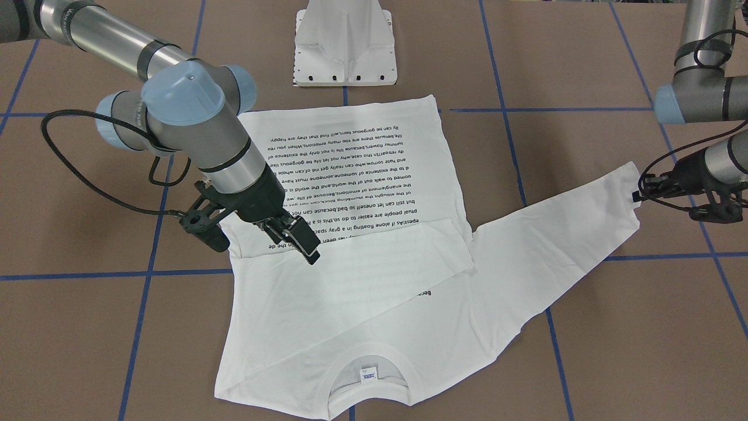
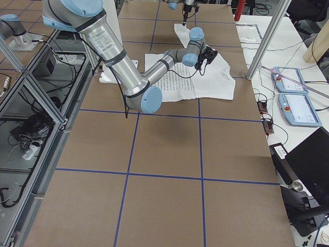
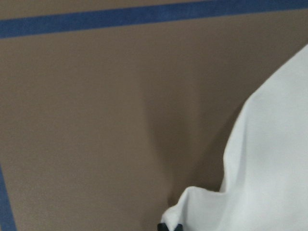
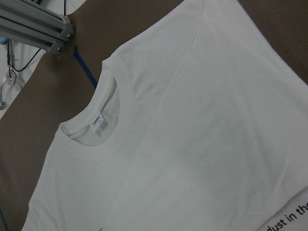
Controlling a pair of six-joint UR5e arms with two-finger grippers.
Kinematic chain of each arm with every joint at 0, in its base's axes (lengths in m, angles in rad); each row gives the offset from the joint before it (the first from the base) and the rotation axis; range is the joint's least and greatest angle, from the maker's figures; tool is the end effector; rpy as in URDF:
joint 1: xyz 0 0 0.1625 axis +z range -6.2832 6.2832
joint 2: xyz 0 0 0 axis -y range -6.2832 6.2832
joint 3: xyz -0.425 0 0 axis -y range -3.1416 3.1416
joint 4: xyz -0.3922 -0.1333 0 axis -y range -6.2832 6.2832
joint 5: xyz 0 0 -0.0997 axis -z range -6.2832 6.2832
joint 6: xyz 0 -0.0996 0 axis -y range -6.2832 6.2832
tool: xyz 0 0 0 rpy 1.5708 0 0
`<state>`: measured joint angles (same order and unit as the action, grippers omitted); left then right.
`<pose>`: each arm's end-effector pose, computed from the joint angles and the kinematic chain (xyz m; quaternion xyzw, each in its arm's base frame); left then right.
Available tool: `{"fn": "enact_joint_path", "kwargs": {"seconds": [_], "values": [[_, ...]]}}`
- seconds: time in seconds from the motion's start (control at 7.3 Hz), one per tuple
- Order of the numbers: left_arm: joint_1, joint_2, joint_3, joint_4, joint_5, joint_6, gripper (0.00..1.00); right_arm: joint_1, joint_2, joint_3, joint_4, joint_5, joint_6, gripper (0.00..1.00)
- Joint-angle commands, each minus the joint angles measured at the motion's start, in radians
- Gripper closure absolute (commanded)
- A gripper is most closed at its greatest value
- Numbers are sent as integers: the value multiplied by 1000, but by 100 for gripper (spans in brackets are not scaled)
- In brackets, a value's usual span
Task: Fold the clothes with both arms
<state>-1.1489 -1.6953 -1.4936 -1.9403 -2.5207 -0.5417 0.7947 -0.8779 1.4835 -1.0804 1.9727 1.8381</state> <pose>0.1813 -0.5315 0.5783 -0.0443 0.4817 0.0424 0.8742 -0.4378 -0.5807 0.2195 -0.0314 -0.5373 0.3339 0.7739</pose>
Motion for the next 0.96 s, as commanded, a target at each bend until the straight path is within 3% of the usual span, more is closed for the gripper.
{"fn": "enact_joint_path", "kwargs": {"seconds": [0.0,0.41,0.68,0.82], "values": [[8,-148,-106,1,-55,-300,100,101,-108,27,-1,107,-177,0],[174,-445,-83,1,25,-668,100,256,-280,34,74,259,-379,0],[301,-620,-36,-5,197,-887,100,302,-326,35,97,326,-396,0],[351,-727,42,-34,258,-938,100,311,-354,44,97,337,-423,0]]}}
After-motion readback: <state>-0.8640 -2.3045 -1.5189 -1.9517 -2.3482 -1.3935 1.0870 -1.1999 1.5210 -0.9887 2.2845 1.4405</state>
